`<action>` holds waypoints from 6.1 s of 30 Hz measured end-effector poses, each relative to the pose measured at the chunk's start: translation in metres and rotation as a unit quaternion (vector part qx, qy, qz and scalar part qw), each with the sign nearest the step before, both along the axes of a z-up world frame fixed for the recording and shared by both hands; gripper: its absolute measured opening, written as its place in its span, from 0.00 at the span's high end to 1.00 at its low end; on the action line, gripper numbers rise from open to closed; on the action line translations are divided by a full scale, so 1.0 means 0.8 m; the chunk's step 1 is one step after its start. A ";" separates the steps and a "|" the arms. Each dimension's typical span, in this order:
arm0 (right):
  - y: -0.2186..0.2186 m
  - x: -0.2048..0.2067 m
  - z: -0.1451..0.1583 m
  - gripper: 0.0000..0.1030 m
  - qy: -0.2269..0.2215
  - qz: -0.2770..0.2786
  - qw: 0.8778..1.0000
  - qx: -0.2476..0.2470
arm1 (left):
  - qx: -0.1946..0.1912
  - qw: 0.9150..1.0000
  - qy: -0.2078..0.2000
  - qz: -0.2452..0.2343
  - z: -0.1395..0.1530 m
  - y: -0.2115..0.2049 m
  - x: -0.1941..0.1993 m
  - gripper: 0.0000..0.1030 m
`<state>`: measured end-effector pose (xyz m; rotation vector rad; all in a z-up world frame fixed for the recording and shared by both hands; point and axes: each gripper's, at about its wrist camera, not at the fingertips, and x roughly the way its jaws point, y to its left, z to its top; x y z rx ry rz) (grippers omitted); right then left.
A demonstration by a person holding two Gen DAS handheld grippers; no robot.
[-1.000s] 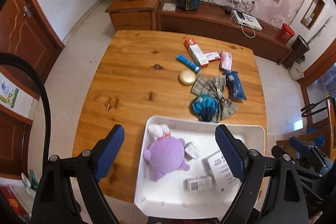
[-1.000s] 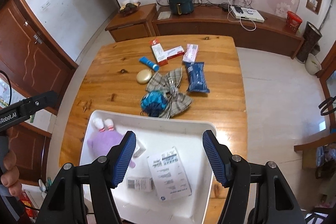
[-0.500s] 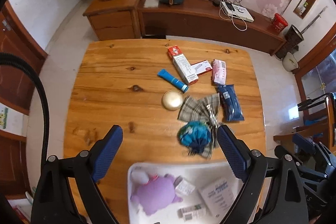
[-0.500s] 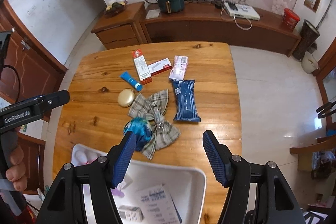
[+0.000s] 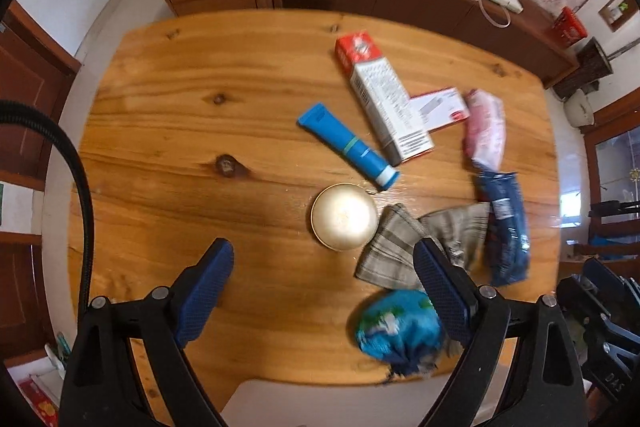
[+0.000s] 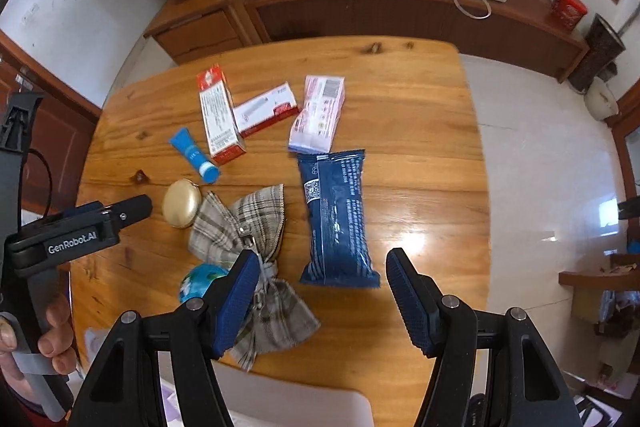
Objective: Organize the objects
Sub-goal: 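Move both tools back over the table toward the gold compact and navy packet, then grasp the gold round compact with the left tool while the right tool grasps the navy packet, then carry the gold compact and navy packet over the tray and release them, then move both tools back over the table toward the red-and-white box and pink packet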
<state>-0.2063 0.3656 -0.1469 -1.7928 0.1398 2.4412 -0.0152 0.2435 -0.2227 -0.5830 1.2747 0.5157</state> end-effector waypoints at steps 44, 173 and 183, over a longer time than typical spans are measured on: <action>0.018 -0.031 -0.082 0.61 -0.066 -0.080 0.995 0.000 | -0.007 0.999 0.051 -0.009 -0.076 -0.022 -0.016 0.43; -0.119 0.198 0.089 0.47 0.039 -0.119 0.992 -0.018 | 0.003 0.913 -0.117 -0.391 0.163 -0.119 -0.175 0.07; -0.092 0.137 0.106 0.47 0.041 -0.135 0.990 -0.018 | -0.013 0.904 -0.128 -0.408 0.189 -0.112 -0.088 0.07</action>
